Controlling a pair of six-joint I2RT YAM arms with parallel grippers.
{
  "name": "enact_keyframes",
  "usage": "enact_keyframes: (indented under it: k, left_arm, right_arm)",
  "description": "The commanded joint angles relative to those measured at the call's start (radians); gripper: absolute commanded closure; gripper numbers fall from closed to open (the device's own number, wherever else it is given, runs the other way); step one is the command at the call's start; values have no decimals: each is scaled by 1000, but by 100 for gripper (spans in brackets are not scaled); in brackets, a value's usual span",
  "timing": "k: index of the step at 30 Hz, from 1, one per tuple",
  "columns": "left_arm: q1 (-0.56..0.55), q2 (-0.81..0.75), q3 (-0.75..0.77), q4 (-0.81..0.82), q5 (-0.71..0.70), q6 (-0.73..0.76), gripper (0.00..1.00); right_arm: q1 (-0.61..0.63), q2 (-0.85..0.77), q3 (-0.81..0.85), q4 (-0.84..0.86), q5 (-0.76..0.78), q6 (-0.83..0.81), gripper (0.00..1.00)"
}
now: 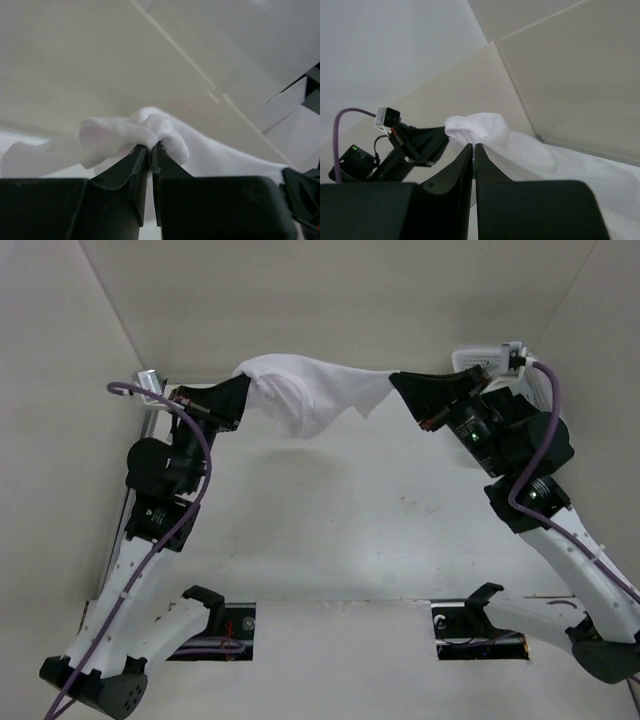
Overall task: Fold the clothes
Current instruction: Flatten the tank top out
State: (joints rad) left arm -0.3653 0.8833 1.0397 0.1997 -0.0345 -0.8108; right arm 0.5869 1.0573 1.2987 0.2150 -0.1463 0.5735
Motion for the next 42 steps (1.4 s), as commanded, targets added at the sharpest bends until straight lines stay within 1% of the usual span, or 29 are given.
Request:
enact_keyframes:
  k: [1, 4, 7, 10, 12, 14, 16, 18, 19, 20, 22, 23, 24, 25, 26, 27, 29, 30, 31, 32, 33, 34, 36, 37, 38, 40, 42]
  left_arm:
    - [-34, -75, 88, -5, -34, 53, 98]
    - [-80, -112, 94, -22, -64, 85, 98]
    - [-131, -126, 50, -31, -96, 99, 98]
    - [-148, -122, -42, -37, -137, 91, 97]
    - [-130, -110, -140, -29, -163, 72, 96]
    - [-88, -81, -249, -14, -177, 20, 96]
    - [-33, -11, -355, 48, -166, -33, 95]
    - [37, 125, -421, 175, -162, -62, 94]
    - [68, 214, -422, 238, -154, -71, 93]
    - [94, 312, -390, 285, -136, -76, 92]
    - [127, 472, -289, 328, -116, -68, 90]
    - [139, 540, -221, 336, -99, -71, 87]
    - [153, 596, -149, 340, -85, -62, 85]
    - [157, 638, -89, 337, -84, -57, 81]
    - [162, 666, -39, 334, -70, -56, 74]
    - [165, 681, -2, 330, -47, -47, 63]
    - [167, 675, 19, 314, -28, -28, 45]
    - [165, 659, -3, 310, -30, -19, 42]
    - [161, 636, -41, 308, -39, -13, 41]
    - [157, 617, -76, 305, -48, -13, 41]
    - [154, 585, -131, 299, -57, -16, 43]
    - [145, 553, -189, 288, -68, -10, 49]
    - [115, 478, -321, 247, -105, -7, 63]
    - [86, 432, -401, 209, -135, -10, 73]
    - [61, 401, -446, 179, -152, -5, 79]
    - [4, 327, -548, 72, -195, -2, 88]
    - [-52, 257, -613, -50, -238, -19, 90]
  right_arm:
    - [61, -60, -16, -92, 85, -101, 93]
    - [99, -101, -7, -115, 122, -126, 92]
    - [92, -86, -12, -118, 122, -113, 92]
    - [22, -8, -39, -106, 97, -61, 92]
    - [-32, 73, -68, -76, 64, -14, 93]
    - [-86, 174, -82, -46, 25, 37, 93]
    - [-124, 289, -72, -20, -5, 75, 93]
    - [-161, 444, -11, -5, -27, 107, 94]
    - [-181, 537, 51, -11, -36, 117, 94]
    - [-207, 629, 124, -25, -41, 124, 95]
    - [-259, 800, 303, -87, -30, 152, 94]
    - [-281, 867, 391, -126, -32, 170, 91]
    - [-301, 912, 454, -155, -29, 189, 86]
    - [-311, 931, 485, -166, -24, 198, 81]
    - [-322, 941, 502, -167, -13, 207, 71]
    - [-330, 935, 498, -166, -4, 212, 61]
    - [-333, 879, 424, -146, 26, 201, 48]
    - [-330, 844, 365, -123, 43, 189, 45]
    - [-330, 807, 296, -97, 60, 180, 43]
    - [-325, 773, 225, -71, 74, 174, 44]
    - [-312, 735, 144, -43, 86, 177, 51]
    - [-296, 707, 81, -19, 94, 181, 60]
    - [-250, 637, -88, 59, 114, 186, 86]
    - [-220, 606, -155, 82, 125, 177, 93]
    - [-192, 577, -215, 95, 137, 158, 96]
    - [-138, 521, -312, 96, 172, 135, 97]
    - [-105, 477, -366, 104, 211, 143, 95]
